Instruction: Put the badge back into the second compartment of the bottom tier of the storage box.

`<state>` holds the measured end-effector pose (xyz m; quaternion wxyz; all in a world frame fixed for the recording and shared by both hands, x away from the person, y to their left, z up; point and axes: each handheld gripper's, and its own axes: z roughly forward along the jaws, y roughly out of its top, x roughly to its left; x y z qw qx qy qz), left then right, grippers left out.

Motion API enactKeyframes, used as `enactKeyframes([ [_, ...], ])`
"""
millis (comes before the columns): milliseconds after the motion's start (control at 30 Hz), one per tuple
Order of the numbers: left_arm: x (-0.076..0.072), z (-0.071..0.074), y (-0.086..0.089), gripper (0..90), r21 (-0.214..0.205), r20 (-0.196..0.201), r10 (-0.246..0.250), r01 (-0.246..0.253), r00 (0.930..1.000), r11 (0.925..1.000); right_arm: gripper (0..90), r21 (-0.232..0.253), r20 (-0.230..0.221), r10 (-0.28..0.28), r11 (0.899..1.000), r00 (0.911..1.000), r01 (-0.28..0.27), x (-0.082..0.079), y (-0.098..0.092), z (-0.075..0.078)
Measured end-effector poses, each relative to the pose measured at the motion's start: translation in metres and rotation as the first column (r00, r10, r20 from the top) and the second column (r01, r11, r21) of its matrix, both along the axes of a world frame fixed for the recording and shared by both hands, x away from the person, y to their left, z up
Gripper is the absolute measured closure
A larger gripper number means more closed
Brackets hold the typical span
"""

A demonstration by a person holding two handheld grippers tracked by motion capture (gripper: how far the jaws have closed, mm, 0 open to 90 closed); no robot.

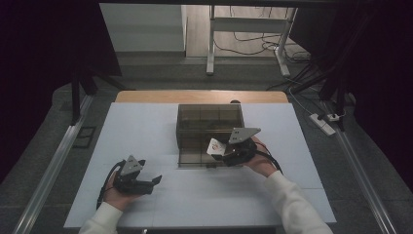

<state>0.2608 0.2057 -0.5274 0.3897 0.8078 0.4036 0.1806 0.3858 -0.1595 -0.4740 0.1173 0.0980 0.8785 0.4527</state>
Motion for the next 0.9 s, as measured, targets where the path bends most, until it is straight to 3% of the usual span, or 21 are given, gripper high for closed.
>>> enactKeyframes([
  [900, 0.000, 0.000, 0.001, 13.8, -0.006, -0.005, 0.000, 0.000, 1.0000, 1.0000, 32.9, -0.088, 0.016, 0.069, 0.994, 0.9975, -0.067, 0.005, 0.019, -0.017],
])
